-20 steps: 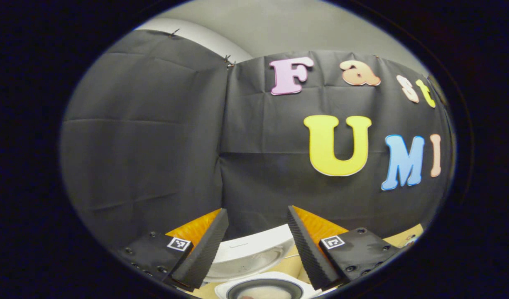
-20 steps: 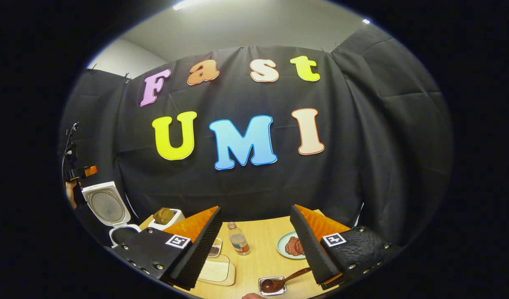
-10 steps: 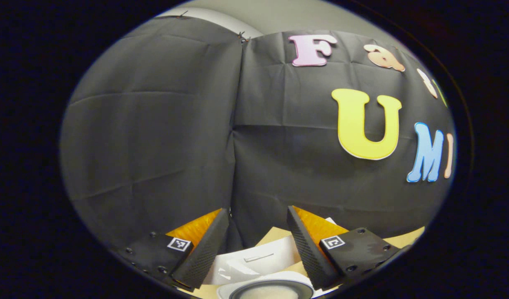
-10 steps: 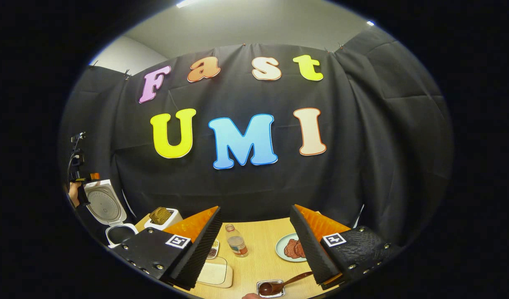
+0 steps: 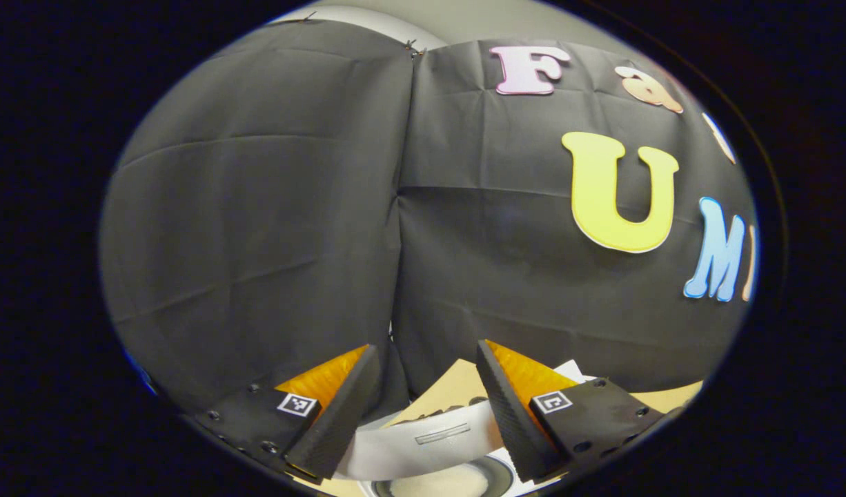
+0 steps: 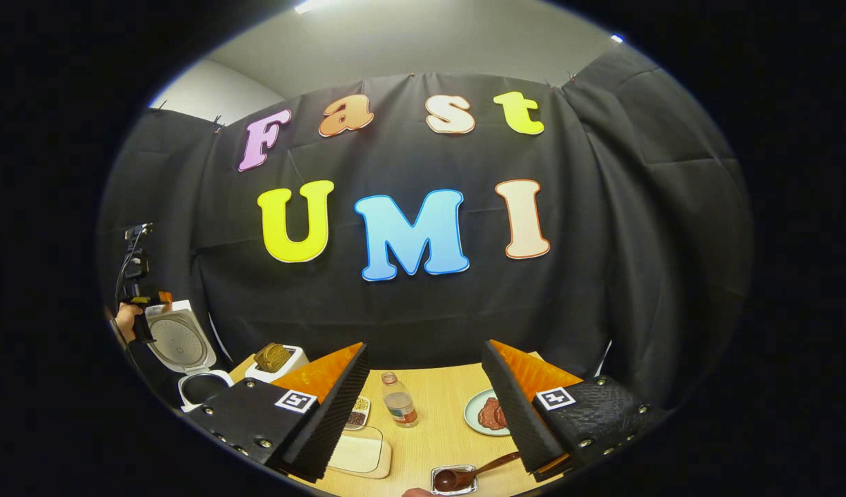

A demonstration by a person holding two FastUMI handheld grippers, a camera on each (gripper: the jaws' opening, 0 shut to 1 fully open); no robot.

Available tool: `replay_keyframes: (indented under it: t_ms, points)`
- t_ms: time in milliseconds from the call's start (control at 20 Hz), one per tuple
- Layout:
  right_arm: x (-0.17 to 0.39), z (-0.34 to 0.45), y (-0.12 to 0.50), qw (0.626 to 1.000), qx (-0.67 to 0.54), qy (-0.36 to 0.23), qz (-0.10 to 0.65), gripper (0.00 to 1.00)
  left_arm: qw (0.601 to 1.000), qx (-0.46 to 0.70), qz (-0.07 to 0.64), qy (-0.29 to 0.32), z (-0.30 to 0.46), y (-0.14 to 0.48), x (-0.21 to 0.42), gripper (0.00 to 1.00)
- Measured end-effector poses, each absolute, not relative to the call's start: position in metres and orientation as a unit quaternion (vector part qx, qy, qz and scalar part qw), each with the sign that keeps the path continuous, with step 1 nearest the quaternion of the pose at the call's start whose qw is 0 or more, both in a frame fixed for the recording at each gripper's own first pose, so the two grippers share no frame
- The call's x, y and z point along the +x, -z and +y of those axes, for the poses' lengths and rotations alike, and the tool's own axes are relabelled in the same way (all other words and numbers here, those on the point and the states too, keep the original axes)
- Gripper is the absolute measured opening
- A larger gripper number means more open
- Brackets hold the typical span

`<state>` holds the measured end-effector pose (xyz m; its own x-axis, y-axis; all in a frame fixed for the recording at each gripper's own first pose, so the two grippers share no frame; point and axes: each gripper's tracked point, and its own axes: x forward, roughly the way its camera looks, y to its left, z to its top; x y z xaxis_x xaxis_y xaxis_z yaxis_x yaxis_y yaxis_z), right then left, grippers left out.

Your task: Close the left gripper, press the button to open the rice cooker; take a wooden spoon from the chopstick holder with the right hand, scoop a spoonful of rice and pour it into the rice cooker, then put the wooden spoon back into the chopstick holder.

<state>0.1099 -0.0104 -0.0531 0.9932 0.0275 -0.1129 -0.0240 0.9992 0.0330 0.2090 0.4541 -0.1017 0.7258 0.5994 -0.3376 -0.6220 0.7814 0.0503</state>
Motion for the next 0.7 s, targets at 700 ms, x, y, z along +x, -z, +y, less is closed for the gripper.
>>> replay_keyframes:
  t_ms: [700]
  points:
    - [0.086,-0.023,0.041,0.999,0.009,-0.021,0.044,1.00,0.933,-0.079,0.201,-0.287,0.339,0.198,0.146,0.96]
